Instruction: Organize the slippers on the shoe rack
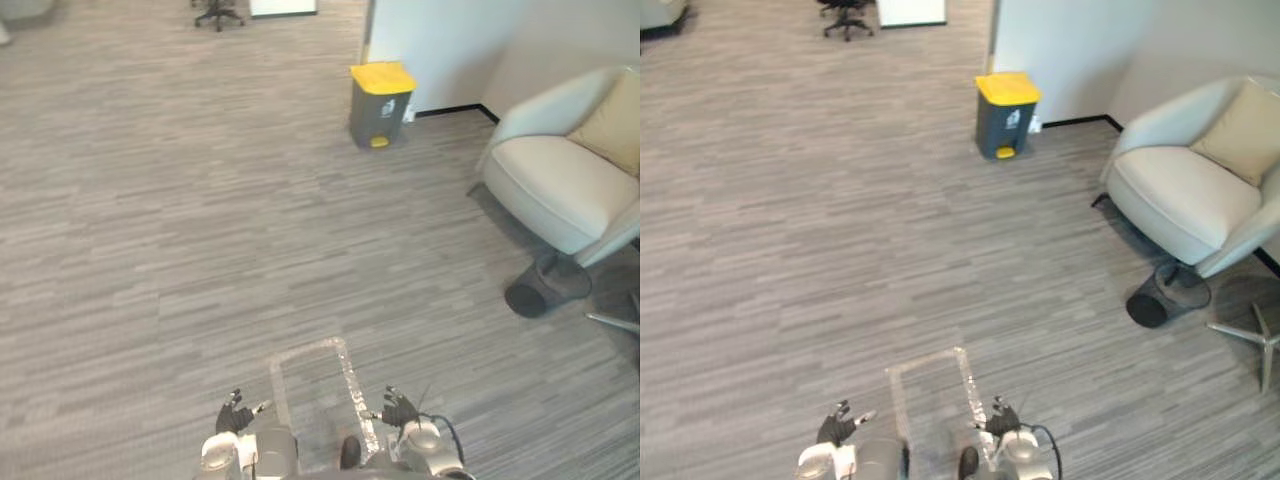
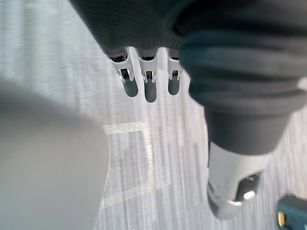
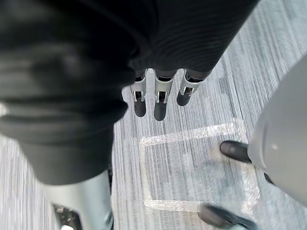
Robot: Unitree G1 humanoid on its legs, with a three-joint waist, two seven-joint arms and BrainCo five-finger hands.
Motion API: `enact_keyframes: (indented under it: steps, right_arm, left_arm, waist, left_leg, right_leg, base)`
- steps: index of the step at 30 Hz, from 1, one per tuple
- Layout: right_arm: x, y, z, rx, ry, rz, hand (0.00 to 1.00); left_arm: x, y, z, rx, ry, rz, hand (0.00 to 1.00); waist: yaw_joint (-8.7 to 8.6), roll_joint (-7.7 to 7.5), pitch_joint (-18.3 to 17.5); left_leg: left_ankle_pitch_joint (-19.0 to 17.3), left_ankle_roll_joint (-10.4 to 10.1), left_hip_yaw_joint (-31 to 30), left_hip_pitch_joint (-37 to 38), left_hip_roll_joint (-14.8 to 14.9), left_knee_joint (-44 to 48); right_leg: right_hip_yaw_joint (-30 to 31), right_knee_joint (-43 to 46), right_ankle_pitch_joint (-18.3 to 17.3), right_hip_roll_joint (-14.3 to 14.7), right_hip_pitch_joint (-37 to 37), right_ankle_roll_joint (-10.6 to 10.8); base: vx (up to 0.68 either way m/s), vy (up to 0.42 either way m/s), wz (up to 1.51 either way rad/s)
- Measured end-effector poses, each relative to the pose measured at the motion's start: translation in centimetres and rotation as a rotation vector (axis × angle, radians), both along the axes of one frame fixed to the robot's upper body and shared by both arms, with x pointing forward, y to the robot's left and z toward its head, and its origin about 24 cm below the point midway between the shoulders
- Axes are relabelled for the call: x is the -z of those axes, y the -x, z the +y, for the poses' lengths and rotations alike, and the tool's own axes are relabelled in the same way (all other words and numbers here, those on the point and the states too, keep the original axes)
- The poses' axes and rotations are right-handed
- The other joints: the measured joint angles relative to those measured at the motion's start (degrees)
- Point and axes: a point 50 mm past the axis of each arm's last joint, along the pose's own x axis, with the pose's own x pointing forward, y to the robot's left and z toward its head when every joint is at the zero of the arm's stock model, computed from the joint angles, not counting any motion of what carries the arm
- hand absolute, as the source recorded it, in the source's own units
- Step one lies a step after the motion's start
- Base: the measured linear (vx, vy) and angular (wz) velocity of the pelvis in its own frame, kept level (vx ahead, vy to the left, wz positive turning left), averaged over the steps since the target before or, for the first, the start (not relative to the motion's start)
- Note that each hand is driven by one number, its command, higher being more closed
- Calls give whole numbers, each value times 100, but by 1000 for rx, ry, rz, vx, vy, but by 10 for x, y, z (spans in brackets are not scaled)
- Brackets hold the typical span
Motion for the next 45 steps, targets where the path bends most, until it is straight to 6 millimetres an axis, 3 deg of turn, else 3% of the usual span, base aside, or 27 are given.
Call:
enact_keyframes:
  steps: [2,5,7,8,9,11,12,14,15,16,19,21,23,25,27,29,30,31,32,33,37,45]
  right_arm:
    - [1,3,2,0,-6,10,0]
    - [2,7,10,1,-27,19,0]
    - [2,8,10,0,-29,18,0]
    - [1,4,11,-6,-29,9,0]
    - [1,2,11,-9,-30,5,0]
    - [2,3,12,-21,-30,12,0]
    - [0,-2,13,-34,-28,0,0]
    - [-1,-4,14,-41,-25,-5,0]
    - [-1,-4,13,-43,-24,-2,0]
    - [2,1,12,-44,-21,18,0]
    - [1,-4,-4,-35,20,5,0]
    - [2,-1,-11,-16,32,17,0]
    - [4,2,-14,-13,38,26,0]
    - [5,3,-18,-7,48,39,0]
    - [5,3,-24,8,57,39,0]
    - [5,5,-30,63,59,40,0]
    - [5,5,-32,92,57,40,0]
    - [5,6,-32,100,57,41,0]
    - [5,8,-35,112,60,46,0]
    - [6,11,-34,124,56,52,0]
    - [9,19,-29,160,29,72,0]
    - [11,23,-28,202,11,86,0]
  left_arm:
    - [-1,0,2,-25,10,-9,0]
    - [0,2,4,-49,16,-3,0]
    - [1,4,4,-49,19,6,0]
    - [4,7,4,-44,18,25,0]
    - [4,8,5,-41,16,31,0]
    - [6,10,7,-21,4,51,0]
    - [8,12,7,-17,5,65,0]
    - [8,12,7,-5,3,69,0]
    - [8,12,9,1,0,68,0]
    - [7,12,12,5,-8,69,0]
    - [9,10,0,43,13,79,0]
    - [9,8,-4,52,22,75,0]
    - [7,5,-7,59,24,56,0]
    - [7,4,-8,66,22,52,0]
    - [6,3,-7,71,14,47,0]
    - [5,1,-6,70,9,42,0]
    - [5,1,-5,68,6,40,0]
    - [5,1,-5,66,6,40,0]
    - [6,3,-6,64,8,45,0]
    - [7,4,-5,68,6,54,0]
    - [7,6,-2,54,3,58,0]
    - [10,10,-4,57,8,80,0]
  waist:
    - [78,-47,-28]
    - [79,-171,-104]
    - [77,-169,-105]
    - [30,-148,-97]
    - [5,-141,-92]
    - [-84,-203,-122]
    - [-155,-203,-121]
    - [-202,-217,-118]
    - [-198,-261,-109]
    - [-183,-358,-150]
    - [-226,-44,-98]
    - [-239,39,-114]
    - [-180,125,-104]
    - [-163,221,-115]
    - [-154,172,-99]
    - [-141,122,-81]
    - [-137,138,-87]
    - [-133,148,-92]
    - [-116,130,-115]
    - [-128,53,-177]
    - [-34,-97,-337]
    - [-38,-125,-411]
  left_leg:
    - [-216,194,321,74,-14,216]
    - [-381,436,791,331,-43,140]
    - [-399,480,1080,649,-37,-73]
    - [-352,554,1445,1064,-6,-362]
    - [-349,558,1510,1136,-4,-405]
    - [-351,561,1770,1417,19,-552]
    - [-353,565,1930,1548,119,-648]
    - [-356,559,2108,1625,185,-712]
    - [-358,556,2145,1651,146,-711]
    - [-370,540,2165,1664,33,-708]
    - [-475,395,1818,1738,258,-518]
    - [-627,202,1787,1498,504,285]
    - [-672,173,1637,818,854,2046]
    - [-896,219,1317,538,885,2460]
    - [-1080,193,1033,293,719,2114]
    - [-1092,165,216,141,401,1016]
    - [-847,51,-326,129,258,419]
    - [-642,-16,-421,155,220,283]
    - [-252,53,-429,358,110,7]
    - [-229,131,-214,462,53,-142]
    - [-232,176,140,653,-65,-350]
    - [-171,280,320,1127,-223,-821]
  right_leg:
    - [246,132,-145,-52,-6,188]
    - [403,629,-452,-213,-148,307]
    - [246,1185,-566,-282,-352,406]
    - [-427,1909,-633,-456,-637,455]
    - [-704,2056,-656,-528,-696,413]
    - [-1832,2432,-786,-825,-845,181]
    - [-2268,2355,-821,-814,-916,115]
    - [-2609,1992,-695,-789,-1043,22]
    - [-2670,1706,-448,-789,-1071,-30]
    - [-2623,1369,-166,-805,-1116,-299]
    - [-2401,843,-64,-379,-826,-367]
    - [-2235,440,-45,-74,-609,-339]
    - [-1919,85,-11,280,-290,-411]
    - [-1585,39,-39,439,-206,-487]
    - [-1278,41,1,412,-205,-437]
    - [-920,44,33,310,-200,-374]
    - [-739,47,31,250,-185,-302]
    - [-659,45,31,216,-154,-264]
    - [-500,-17,54,176,-91,-148]
    - [-365,-131,92,66,6,-27]
    - [-65,-265,111,-68,2,103]
    - [117,-421,57,-214,198,228]
  base:
    - [201,258,-40]
    - [194,187,-69]
    - [181,135,-98]
    - [177,121,-103]
    - [162,111,-89]
    - [172,37,-70]
    - [160,3,-65]
    - [141,-34,-55]
    - [198,-88,-71]
    - [184,-112,-79]
    - [147,-124,-60]
    - [126,-112,-39]
    - [163,-80,-61]
    - [159,10,-101]
    - [117,49,-97]
    - [123,138,-92]
    - [122,165,-81]
    - [147,211,-68]
    - [157,175,-49]
    - [193,219,-45]
    - [141,156,-42]
    - [80,62,-16]
